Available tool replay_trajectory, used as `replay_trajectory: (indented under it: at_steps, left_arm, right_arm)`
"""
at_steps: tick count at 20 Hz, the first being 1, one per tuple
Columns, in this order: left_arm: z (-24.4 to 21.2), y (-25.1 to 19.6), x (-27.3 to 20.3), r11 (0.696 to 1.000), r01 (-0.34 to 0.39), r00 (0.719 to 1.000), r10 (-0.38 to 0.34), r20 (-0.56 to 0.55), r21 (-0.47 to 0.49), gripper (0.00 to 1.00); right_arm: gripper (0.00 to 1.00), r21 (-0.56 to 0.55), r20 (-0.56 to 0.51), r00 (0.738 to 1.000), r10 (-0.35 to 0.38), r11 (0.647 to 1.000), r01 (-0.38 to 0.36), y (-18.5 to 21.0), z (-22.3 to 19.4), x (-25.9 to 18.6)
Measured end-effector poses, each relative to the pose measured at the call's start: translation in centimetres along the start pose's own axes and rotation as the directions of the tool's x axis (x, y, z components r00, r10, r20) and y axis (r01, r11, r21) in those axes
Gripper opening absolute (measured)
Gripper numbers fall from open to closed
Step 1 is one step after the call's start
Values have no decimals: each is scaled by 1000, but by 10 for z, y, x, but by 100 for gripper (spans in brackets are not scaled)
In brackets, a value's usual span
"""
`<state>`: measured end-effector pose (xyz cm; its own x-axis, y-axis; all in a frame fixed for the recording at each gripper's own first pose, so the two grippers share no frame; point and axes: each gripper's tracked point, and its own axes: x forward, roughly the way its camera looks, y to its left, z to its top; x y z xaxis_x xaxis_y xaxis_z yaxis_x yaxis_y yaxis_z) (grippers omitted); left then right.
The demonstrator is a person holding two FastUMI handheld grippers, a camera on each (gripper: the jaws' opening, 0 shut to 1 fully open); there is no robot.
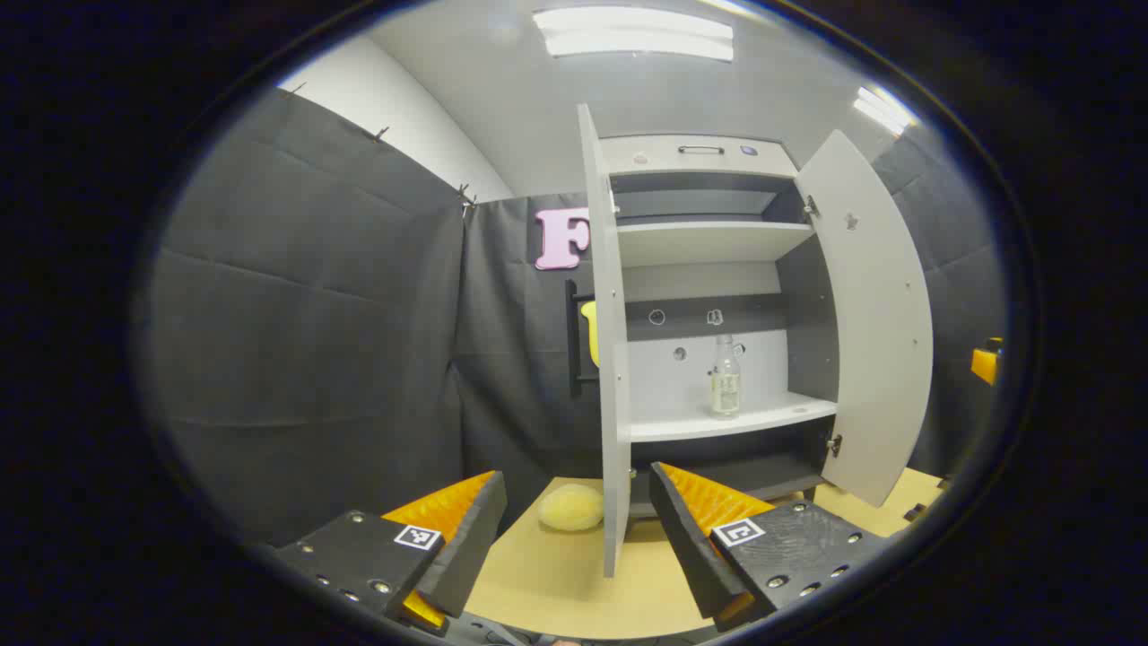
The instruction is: Grasp the bottle in the cabinet with the left hand and place it on the coaster, then close the right door with the right hand and the left door with the left hand.
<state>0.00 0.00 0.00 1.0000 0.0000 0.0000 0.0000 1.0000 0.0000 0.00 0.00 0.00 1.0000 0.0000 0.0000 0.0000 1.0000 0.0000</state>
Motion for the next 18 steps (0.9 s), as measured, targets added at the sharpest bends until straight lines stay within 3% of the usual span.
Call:
replay_trajectory:
  at_steps: [2, 3, 4, 5, 6, 7, 8, 18]
  left_arm:
    - [-1, -1, 0, 1000, 0, 1000, 0, -2, 2, 96]
    - [-2, -2, 0, 1000, 2, 1000, -2, -4, -1, 96]
    - [-4, -4, 1, 1000, 6, 1000, -6, -6, -3, 96]
    - [-3, -5, 1, 1000, 7, 1000, -7, -6, -2, 96]
    - [-2, -9, 0, 1000, 9, 1000, -9, -5, 3, 96]
    - [-1, -11, 0, 1000, 8, 1000, -8, -4, 9, 96]
    - [-2, -14, 0, 1000, 8, 1000, -8, -2, 14, 96]
    - [2, -46, -4, 1000, 2, 1000, -2, 0, 13, 96]
  right_arm:
    - [99, -4, -5, 1000, 2, 1000, -2, -1, -2, 1]
    - [95, -5, -5, 1000, 2, 1000, -2, -2, -2, 1]
    - [99, -3, -4, 1000, 2, 1000, -2, -3, -2, 2]
    - [95, 1, -3, 1000, 2, 1000, -2, -4, -1, 2]
    - [99, 4, -2, 1000, 3, 1000, -3, -5, -1, 2]
    - [95, 5, -2, 1000, 3, 1000, -3, -7, -1, 3]
    - [99, 5, -1, 1000, 2, 1000, -2, -10, -1, 4]
    - [95, 16, -11, 1000, 15, 1000, -15, -35, -7, 15]
